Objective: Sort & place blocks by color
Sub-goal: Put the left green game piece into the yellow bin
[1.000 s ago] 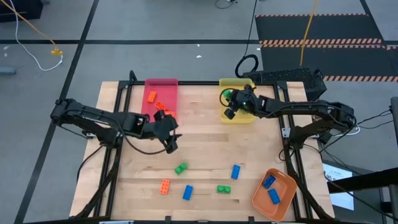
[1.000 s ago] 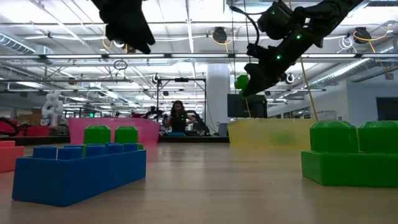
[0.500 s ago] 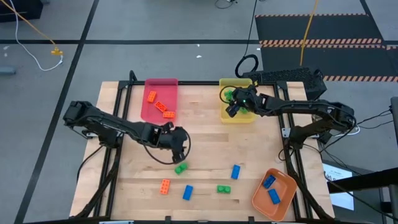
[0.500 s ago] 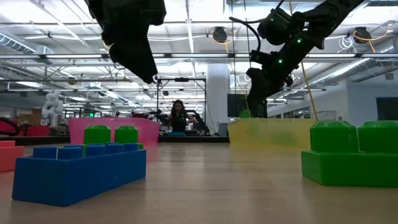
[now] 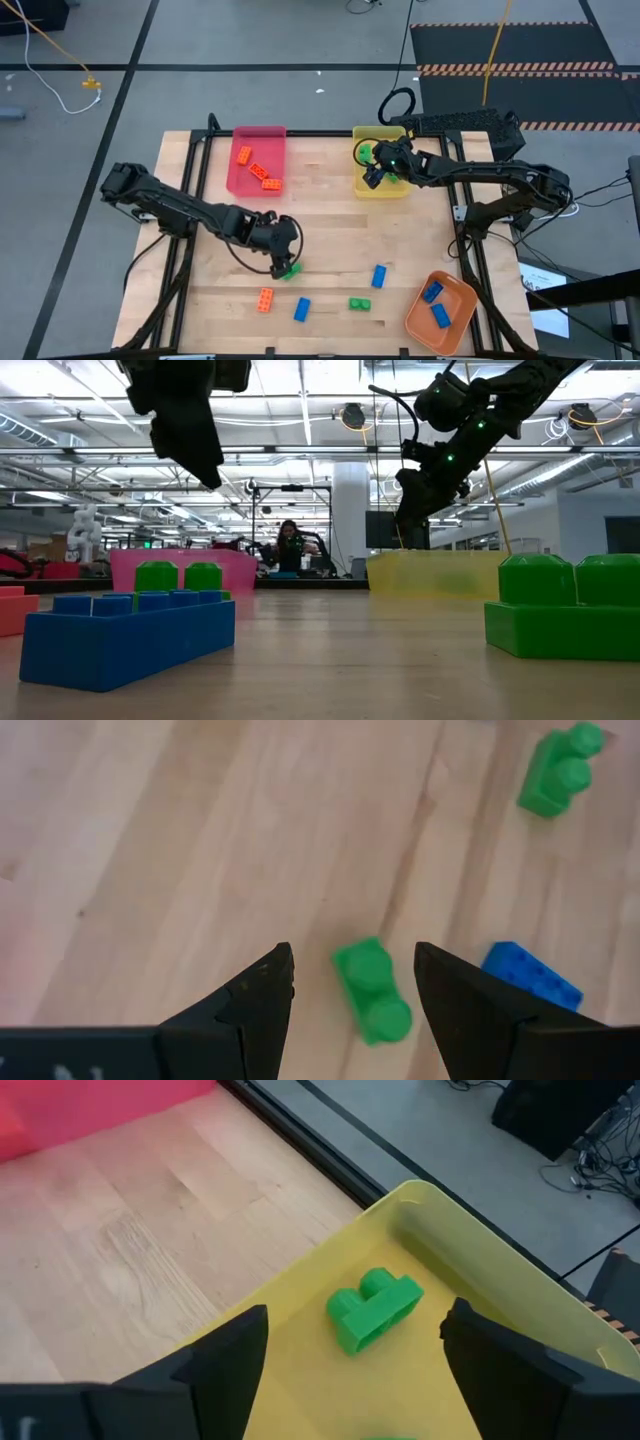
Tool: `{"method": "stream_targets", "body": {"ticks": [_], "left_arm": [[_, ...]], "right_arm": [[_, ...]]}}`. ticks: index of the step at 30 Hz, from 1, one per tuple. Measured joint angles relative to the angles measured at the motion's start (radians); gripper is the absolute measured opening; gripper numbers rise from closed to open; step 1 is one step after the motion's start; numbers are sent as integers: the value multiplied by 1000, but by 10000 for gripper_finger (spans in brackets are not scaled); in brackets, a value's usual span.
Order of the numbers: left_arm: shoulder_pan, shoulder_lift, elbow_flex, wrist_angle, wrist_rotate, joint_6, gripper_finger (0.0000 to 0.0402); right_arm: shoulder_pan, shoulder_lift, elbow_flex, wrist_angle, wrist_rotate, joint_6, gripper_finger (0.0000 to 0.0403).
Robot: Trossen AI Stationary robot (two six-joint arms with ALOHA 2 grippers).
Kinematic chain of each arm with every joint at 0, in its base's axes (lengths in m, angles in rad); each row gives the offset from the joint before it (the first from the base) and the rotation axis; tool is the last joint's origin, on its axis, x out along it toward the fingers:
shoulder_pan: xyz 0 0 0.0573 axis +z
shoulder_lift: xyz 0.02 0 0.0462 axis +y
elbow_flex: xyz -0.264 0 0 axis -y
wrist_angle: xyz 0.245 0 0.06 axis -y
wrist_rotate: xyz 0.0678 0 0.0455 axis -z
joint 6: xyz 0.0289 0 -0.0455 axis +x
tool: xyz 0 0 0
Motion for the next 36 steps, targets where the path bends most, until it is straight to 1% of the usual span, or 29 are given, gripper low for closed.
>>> {"method": "stream_targets", "body": {"ticks": [6,11,15,22,26,30,36], "left_arm": [[-39,0,0,-7,-4,-41,209],[-52,1,0,-57,-33,-85,209],[-57,45,1,-74,-29,-105,209],[-55,195,0,-33,48,-110,209],[-55,250,6,10,108,-114,209],[-55,278,6,44,127,-110,209],[-45,263,4,44,138,-90,209]], "right_arm": [[1,0,0,16,-4,0,282],[12,0,0,46,-4,0,283],[26,0,0,62,-5,-8,283],[29,0,0,69,-6,-8,283],[29,0,-1,74,-6,-8,283],[29,0,-1,76,-6,-11,283],[29,0,-1,76,-6,-11,283]]}}
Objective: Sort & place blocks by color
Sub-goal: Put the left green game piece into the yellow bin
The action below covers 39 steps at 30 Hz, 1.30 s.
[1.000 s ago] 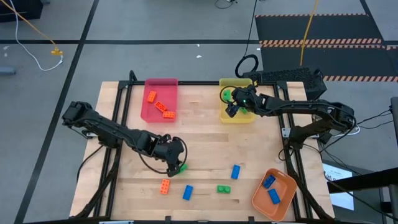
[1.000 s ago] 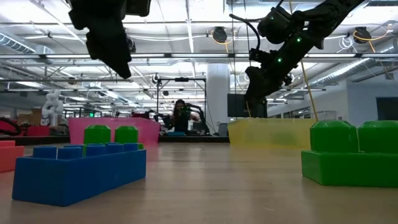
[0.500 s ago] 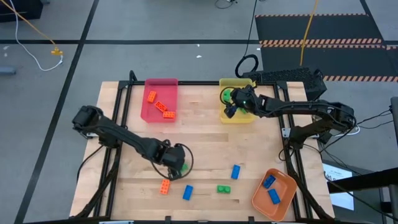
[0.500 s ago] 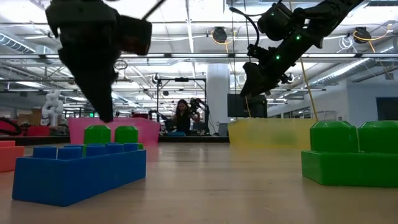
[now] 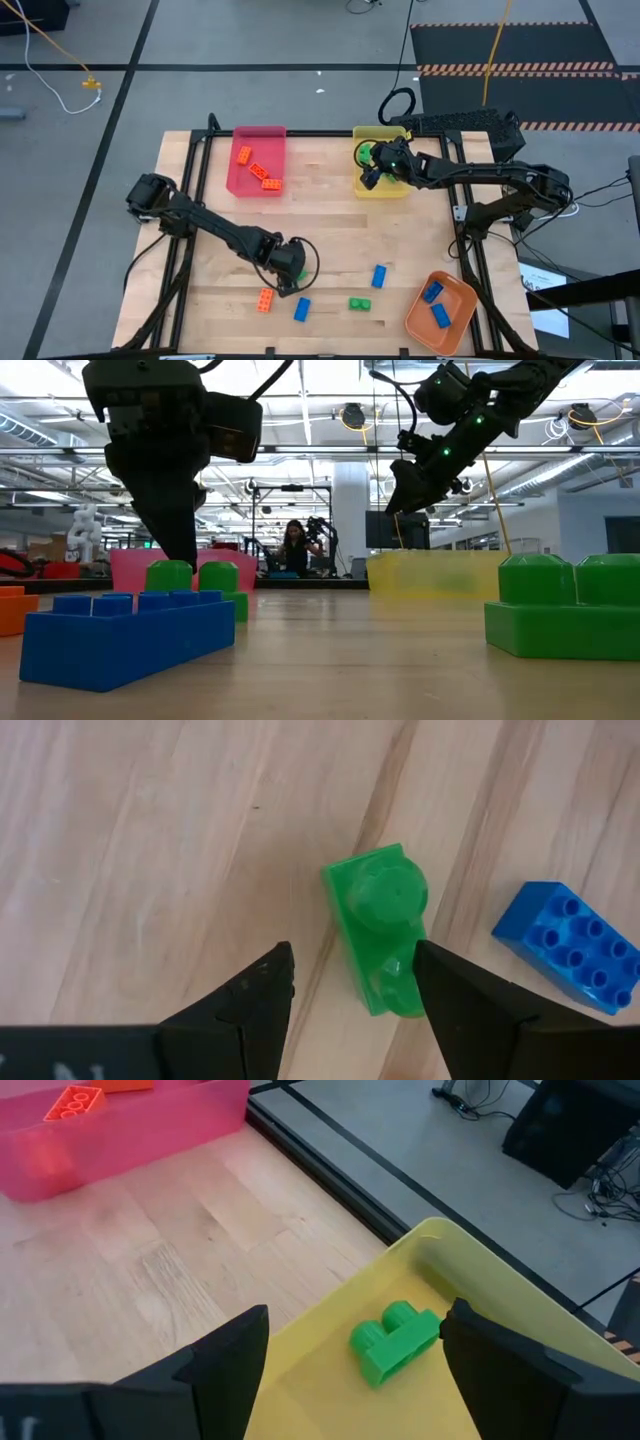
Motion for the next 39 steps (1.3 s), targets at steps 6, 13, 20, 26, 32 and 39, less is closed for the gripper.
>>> {"method": "stream_targets", "body": {"ticks": [6,13,20,26,32,39], "left_arm": [[-2,-98,-5,73,30,-25,209],[-24,-99,-5,47,-5,-56,209],[-37,21,-4,70,12,-73,209],[-33,110,3,57,2,-55,209],[-12,103,0,30,-64,56,185],[40,19,-9,0,-161,239,138]], "right_arm": [[0,0,0,2,0,0,283],[0,0,0,5,0,0,283],[0,0,0,3,-1,2,283],[0,0,0,12,-22,4,283],[0,0,0,22,-49,3,283],[0,0,0,36,-271,-86,283]]}}
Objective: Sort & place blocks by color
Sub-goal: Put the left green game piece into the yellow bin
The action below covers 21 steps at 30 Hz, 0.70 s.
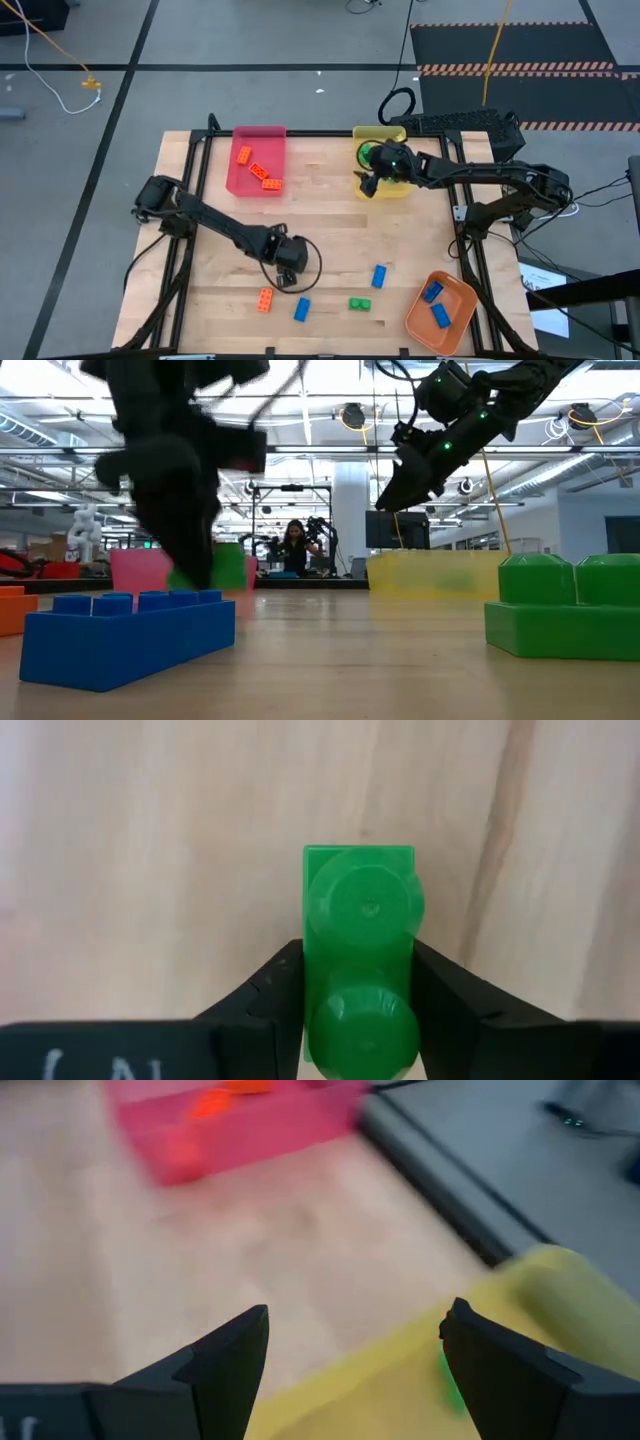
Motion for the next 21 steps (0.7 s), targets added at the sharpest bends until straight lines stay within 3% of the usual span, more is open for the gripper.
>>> {"method": "stream_targets", "body": {"ticks": [5,10,21], "left_arm": [[76,-122,2,-46,-131,78,138],[130,-233,4,21,-136,188,138],[197,-283,4,240,-160,287,145]], "right_arm": [[19,0,0,34,-200,-67,283],[82,0,0,176,-386,-153,283],[245,56,0,455,-353,-226,283]]}}
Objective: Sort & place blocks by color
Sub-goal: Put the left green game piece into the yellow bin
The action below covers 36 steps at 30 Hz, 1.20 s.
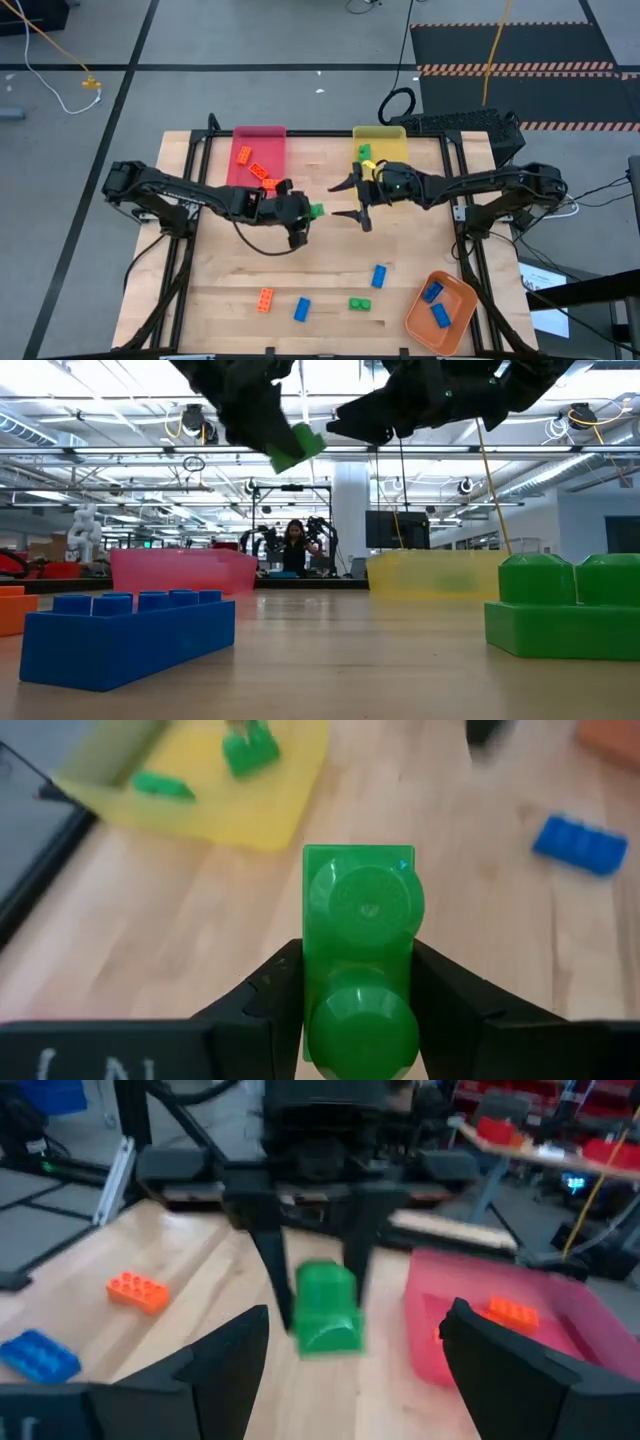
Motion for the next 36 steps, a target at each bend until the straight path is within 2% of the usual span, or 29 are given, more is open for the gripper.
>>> {"method": "stream_targets", "body": {"ticks": [11,17,26,31,36], "left_arm": [[10,0,0,112,-2,50,148],[9,0,0,161,2,56,142],[9,0,0,160,12,63,145],[9,0,0,160,11,80,147],[10,0,0,154,5,95,177]], "right_arm": [[18,12,0,24,1,7,283],[20,85,0,162,-1,34,283],[20,115,0,196,-1,5,268],[21,110,0,185,0,-20,221],[8,110,0,141,-6,-35,122]]}}
